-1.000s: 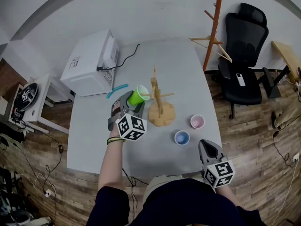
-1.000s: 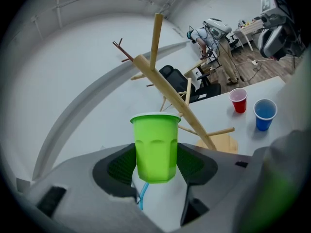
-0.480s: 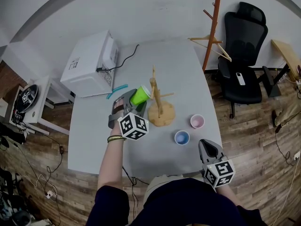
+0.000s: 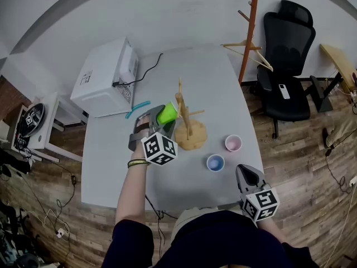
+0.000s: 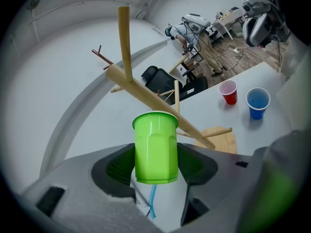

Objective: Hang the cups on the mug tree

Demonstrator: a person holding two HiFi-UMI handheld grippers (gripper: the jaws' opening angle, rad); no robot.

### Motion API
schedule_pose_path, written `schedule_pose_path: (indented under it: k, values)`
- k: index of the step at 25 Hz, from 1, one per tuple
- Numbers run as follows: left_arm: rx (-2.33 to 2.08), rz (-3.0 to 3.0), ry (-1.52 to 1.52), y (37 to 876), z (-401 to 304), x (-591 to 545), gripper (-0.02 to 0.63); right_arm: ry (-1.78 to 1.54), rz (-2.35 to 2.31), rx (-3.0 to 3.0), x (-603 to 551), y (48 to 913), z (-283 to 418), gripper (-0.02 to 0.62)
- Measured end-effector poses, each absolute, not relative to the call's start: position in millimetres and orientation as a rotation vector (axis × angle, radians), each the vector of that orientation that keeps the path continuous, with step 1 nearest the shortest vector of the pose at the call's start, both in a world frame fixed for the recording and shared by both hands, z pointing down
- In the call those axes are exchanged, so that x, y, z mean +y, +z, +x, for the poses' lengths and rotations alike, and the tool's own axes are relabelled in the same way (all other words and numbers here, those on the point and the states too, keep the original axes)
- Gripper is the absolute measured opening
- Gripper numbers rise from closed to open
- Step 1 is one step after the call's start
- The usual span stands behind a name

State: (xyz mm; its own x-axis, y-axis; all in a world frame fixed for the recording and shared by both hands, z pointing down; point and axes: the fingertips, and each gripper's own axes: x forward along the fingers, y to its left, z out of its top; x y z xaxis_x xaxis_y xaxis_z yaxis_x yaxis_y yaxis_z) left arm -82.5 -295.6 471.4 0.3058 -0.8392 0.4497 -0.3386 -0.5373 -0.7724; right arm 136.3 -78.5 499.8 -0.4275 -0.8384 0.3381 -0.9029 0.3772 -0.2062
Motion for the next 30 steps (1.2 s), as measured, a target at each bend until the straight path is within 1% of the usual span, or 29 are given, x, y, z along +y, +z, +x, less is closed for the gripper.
schedule_pose_path:
  k: [30]
  values:
    - [0.910, -2.087, -1.203, 472.6, -71.3, -279.6, 0.270, 0.544, 1.560, -2.464, -78.9, 500.3, 133.1, 0.031]
